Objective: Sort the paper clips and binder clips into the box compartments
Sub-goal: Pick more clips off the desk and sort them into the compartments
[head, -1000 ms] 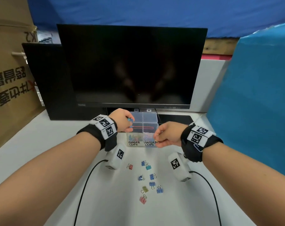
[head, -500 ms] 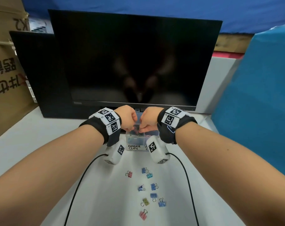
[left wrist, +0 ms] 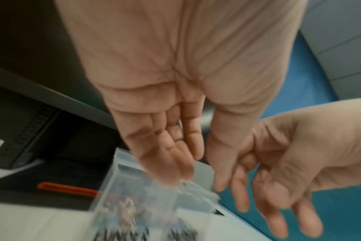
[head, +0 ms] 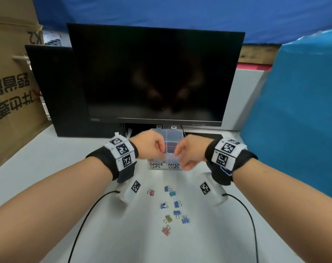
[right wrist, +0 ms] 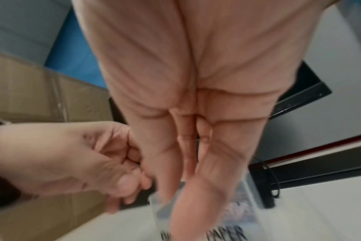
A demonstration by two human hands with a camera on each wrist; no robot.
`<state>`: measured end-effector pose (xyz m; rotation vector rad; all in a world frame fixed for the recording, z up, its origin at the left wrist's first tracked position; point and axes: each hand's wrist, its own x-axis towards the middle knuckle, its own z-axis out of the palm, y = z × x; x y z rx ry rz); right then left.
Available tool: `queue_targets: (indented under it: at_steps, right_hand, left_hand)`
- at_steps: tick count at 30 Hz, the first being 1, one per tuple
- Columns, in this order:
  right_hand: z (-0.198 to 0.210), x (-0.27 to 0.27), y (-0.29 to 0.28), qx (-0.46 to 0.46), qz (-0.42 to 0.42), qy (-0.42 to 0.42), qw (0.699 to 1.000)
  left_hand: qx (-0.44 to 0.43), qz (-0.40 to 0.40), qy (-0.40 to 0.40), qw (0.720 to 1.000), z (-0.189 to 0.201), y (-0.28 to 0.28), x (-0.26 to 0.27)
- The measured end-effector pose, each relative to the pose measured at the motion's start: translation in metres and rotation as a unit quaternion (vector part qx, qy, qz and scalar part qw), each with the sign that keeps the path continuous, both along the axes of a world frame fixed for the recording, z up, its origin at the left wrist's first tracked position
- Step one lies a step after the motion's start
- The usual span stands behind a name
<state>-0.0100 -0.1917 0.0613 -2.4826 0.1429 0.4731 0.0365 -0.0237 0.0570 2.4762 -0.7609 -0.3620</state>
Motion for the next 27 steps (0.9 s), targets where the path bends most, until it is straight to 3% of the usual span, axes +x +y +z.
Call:
queue_targets:
  at_steps: [4,7,10,16,19,22,27]
  right_hand:
    - [-0.028,-0.049,0.001,-0.066,0.079,0.136,0.985]
    - [-0.045,-0.076,0.010,-0.140,0.146,0.150,0.968]
    - [-0.057,-0.078,0.021,-0.220,0.177,0.078,0.956]
    - [-0.056,-0.061,0.047,-0.166,0.159,0.014,0.973]
    - [-0.062,-0.053,0.060,-0.206,0.152,0.003,0.967]
    - [-0.066,-0.050,0.066,-0.250,0.118,-0.008,0.961]
    - [-0.068,-0.047,0.068,-0.199,0.064,0.040,0.977]
  left_hand:
    - [0.223,-0.055,0.074,0.970,-0.014,0.004,-0.065]
    - [0.322,-0.059,0.044,0.944,-0.037,0.006,-0.094]
    - [0.304,-0.051,0.038,0.950,-0.052,0.005,-0.100]
    - [0.229,0.010,0.017,0.973,-0.059,-0.002,-0.091]
    - [0.180,0.025,0.032,0.983,-0.063,-0.006,-0.088]
    - [0.192,0.037,0.028,0.980,-0.064,-0.012,-0.088]
    - [0.231,0.055,0.023,0.971,-0.061,-0.022,-0.090]
